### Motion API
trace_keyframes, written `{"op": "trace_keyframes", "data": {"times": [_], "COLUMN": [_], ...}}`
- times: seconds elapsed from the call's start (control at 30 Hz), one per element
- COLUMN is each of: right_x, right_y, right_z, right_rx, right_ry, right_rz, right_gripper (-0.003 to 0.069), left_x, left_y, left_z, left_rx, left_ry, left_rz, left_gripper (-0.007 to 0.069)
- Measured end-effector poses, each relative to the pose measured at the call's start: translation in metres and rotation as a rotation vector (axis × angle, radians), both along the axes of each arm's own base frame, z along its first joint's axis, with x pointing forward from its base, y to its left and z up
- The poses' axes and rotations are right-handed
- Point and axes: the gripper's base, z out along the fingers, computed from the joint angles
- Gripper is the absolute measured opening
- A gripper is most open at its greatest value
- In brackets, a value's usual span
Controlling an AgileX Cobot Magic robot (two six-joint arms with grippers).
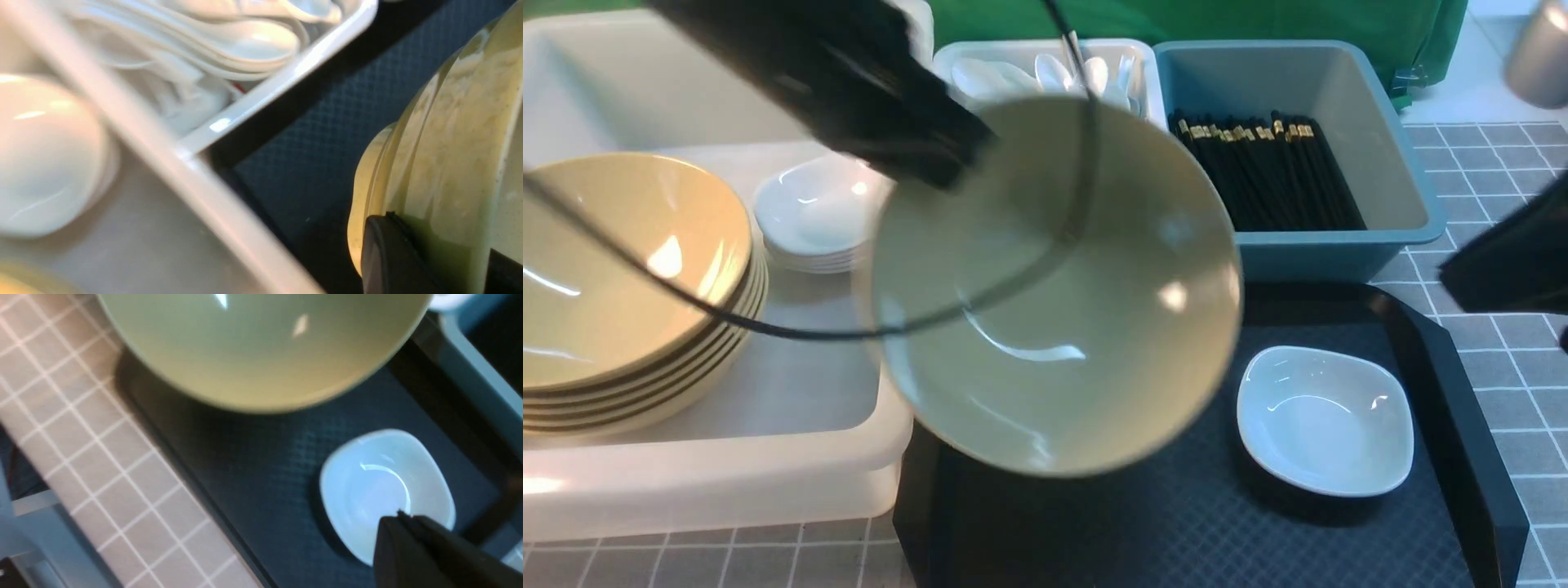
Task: On grey table put chopsticks spoon bowls plates into blue grey white boxes.
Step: 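Place the tan bowl onto the bowl stack in the left bin with the left gripper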
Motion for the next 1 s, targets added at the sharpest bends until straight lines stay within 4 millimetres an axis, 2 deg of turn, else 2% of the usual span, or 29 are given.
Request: {"op": "trace_keyframes", "data": {"times": [0.13, 0.17, 0.2, 0.23, 0.4, 0.53, 0.6, 0.63, 0.67, 0.7, 0.73, 0.77, 0.8, 0.9, 1.0], "right_x": [0.000, -0.001, -0.001, -0.003, -0.005, -0.005, -0.005, -0.005, -0.005, -0.005, -0.005, -0.005, -0.005, -0.004, -0.004], "right_y": [0.015, 0.018, 0.020, 0.024, 0.029, 0.029, 0.029, 0.029, 0.029, 0.029, 0.029, 0.029, 0.029, 0.030, 0.030], "right_z": [0.005, 0.006, 0.006, 0.006, 0.008, 0.008, 0.008, 0.008, 0.008, 0.008, 0.009, 0.009, 0.009, 0.008, 0.006], "right_rx": [0.007, 0.007, 0.008, 0.012, 0.018, 0.010, 0.003, 0.003, 0.000, 0.000, -0.002, -0.002, -0.003, -0.005, -0.015], "right_ry": [-0.012, -0.016, -0.016, -0.022, -0.040, -0.054, -0.062, -0.062, -0.065, -0.066, -0.071, -0.071, -0.077, -0.085, -0.087], "right_rz": [0.072, 0.091, 0.098, 0.123, 0.154, 0.174, 0.187, 0.187, 0.189, 0.190, 0.195, 0.195, 0.201, 0.207, 0.220], "right_gripper": [0.0036, 0.0036, 0.0036, 0.0036, 0.0036, 0.0037, 0.0037, 0.0038, 0.0039, 0.0039, 0.0038, 0.0038, 0.0038, 0.0038, 0.0041], "left_x": [-0.028, -0.036, -0.038, -0.047, -0.059, -0.057, -0.052, -0.051, -0.045, -0.044, -0.039, -0.038, -0.034, -0.028, -0.026], "left_y": [0.064, 0.087, 0.094, 0.125, 0.182, 0.215, 0.228, 0.229, 0.234, 0.236, 0.239, 0.240, 0.244, 0.249, 0.251], "left_z": [0.038, 0.045, 0.047, 0.054, 0.055, 0.030, 0.005, 0.003, -0.017, -0.022, -0.038, -0.043, -0.059, -0.078, -0.084], "left_rx": [-0.037, -0.043, -0.046, -0.058, -0.132, -0.188, -0.188, -0.186, -0.189, -0.190, -0.193, -0.194, -0.191, -0.167, -0.105], "left_ry": [-0.085, -0.107, -0.112, -0.132, -0.145, -0.102, -0.071, -0.069, -0.054, -0.050, -0.042, -0.039, -0.029, -0.027, -0.038], "left_rz": [0.197, 0.284, 0.313, 0.451, 0.691, 0.805, 0.850, 0.851, 0.876, 0.882, 0.898, 0.903, 0.919, 0.907, 0.847], "left_gripper": [0.0005, 0.0005, 0.0005, 0.0005, 0.0005, 0.0005, 0.0005, 0.0005, 0.0005, 0.0005, 0.0005, 0.0005, 0.0008, 0.0028, 0.0087]}}
